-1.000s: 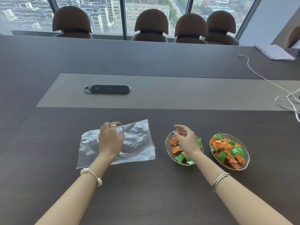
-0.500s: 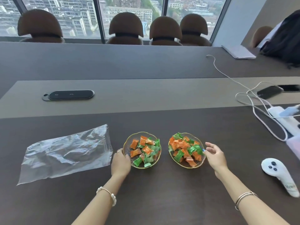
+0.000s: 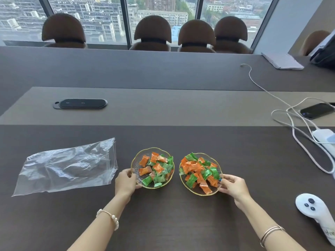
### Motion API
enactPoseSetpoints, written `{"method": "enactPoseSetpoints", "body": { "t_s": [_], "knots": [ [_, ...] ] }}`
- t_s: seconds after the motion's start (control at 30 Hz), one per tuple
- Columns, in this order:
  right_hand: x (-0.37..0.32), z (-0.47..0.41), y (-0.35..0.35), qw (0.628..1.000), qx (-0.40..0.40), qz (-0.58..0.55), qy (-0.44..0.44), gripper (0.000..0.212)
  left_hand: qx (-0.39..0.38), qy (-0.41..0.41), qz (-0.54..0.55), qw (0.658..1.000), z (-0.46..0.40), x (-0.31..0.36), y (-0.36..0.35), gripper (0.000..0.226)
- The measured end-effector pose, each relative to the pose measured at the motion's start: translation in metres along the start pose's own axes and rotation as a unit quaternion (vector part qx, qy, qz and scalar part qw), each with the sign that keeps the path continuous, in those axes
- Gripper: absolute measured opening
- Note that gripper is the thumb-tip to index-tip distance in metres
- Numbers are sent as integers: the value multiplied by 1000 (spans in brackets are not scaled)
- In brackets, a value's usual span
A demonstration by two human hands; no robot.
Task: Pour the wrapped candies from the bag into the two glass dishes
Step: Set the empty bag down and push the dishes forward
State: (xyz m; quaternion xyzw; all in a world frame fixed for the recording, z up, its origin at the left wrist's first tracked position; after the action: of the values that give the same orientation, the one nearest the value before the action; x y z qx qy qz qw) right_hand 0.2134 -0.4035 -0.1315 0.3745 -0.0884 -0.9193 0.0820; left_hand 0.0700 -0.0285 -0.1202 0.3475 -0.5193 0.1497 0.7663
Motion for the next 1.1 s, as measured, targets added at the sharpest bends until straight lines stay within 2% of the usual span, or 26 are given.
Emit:
{"method": "enactPoseSetpoints", "body": {
  "t_s": [0.27,0.43,0.63,0.9,1.1],
  "knots": [
    [-48,-17,-10,1000,-2,3,31,15,4,-22,44,999,-40,33,-12,24],
    [-104,-36,-35,998,-7,-40,48,5,30,-41,66,997,-100,78,-14,21],
    [-180,-76,-83,995,-10,-68,71,7,39,-57,88,994,-187,120,-25,25],
    [-239,-146,-138,993,4,-103,64,18,43,-38,68,996,-284,117,-46,23],
    [-252,-173,-162,993,12,-102,51,13,61,-19,52,997,-309,101,-47,25]
  ]
}}
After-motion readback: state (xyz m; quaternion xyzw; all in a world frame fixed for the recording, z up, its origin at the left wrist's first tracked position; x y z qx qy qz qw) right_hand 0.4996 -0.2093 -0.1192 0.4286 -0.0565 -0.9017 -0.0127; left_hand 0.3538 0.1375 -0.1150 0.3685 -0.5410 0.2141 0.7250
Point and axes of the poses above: each hand's wrist, its own z-axis away from the middle knuckle, its own y-axis out of the back of the hand, x = y × z, the point moved 8 cm from there along -z, towards the middle knuckle, and after that the axes turned 14 degrees about -y, right-handed, at the moved point
